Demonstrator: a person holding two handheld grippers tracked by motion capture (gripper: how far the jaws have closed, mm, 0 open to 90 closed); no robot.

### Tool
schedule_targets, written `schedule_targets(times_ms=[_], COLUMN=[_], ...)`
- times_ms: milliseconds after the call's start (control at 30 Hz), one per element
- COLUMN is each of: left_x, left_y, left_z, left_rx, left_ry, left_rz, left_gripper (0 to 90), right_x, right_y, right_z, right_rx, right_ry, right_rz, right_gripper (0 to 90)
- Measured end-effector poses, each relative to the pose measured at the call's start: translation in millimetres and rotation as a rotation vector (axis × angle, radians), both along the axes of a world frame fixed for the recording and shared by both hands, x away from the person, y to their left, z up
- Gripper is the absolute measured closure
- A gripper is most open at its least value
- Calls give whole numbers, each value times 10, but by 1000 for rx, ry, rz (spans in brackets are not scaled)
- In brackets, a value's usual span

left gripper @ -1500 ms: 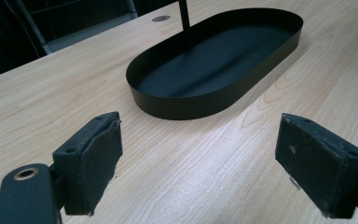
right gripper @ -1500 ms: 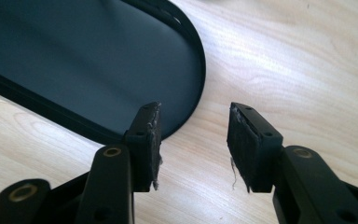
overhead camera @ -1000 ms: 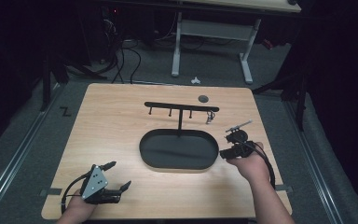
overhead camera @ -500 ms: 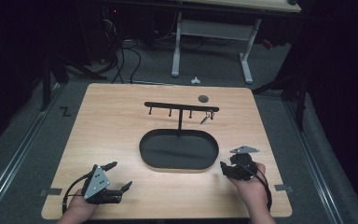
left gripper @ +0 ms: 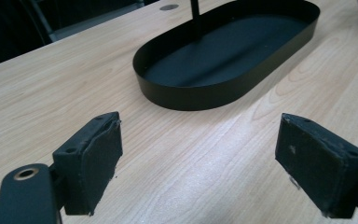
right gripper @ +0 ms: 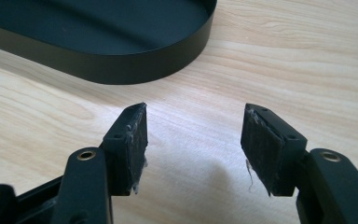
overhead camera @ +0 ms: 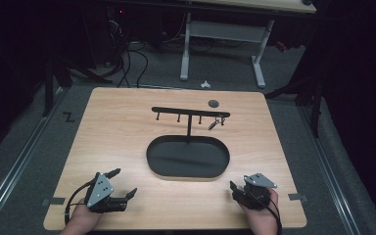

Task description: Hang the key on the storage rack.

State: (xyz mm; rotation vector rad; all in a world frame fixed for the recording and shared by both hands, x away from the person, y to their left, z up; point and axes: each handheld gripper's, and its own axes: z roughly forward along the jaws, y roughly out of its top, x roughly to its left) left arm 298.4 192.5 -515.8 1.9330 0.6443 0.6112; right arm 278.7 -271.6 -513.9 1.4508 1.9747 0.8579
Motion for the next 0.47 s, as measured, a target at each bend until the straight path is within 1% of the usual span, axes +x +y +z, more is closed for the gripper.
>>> schedule_targets(times_ms=[33,67,133,267,367,467], left_x=[2,3,4,5,-3,-14], left_y=[3,3,0,-8,-4,7], left_z=[4,7,8,5,9,21], left_rx=[1,1,1,5,6,0], left_ry=[2,0,-4,-4,-6,-13], left_rz=[3,4,6,2,-6,-14], left_gripper=[152,152,152,152,152,152], right_x=[-15,-24,-28,-17,-18,-22], right_y=[-11,-25,-56,-118,-118,-103], right_z=[-3,-6,-21,-59,-65,-53], right_rx=[10,10,-3,24,17,15], right_ry=[-3,-10,-21,-6,-5,-15], right_rz=[-1,-1,-8,-28,-36,-49], right_gripper=[416,416,418,417,416,409])
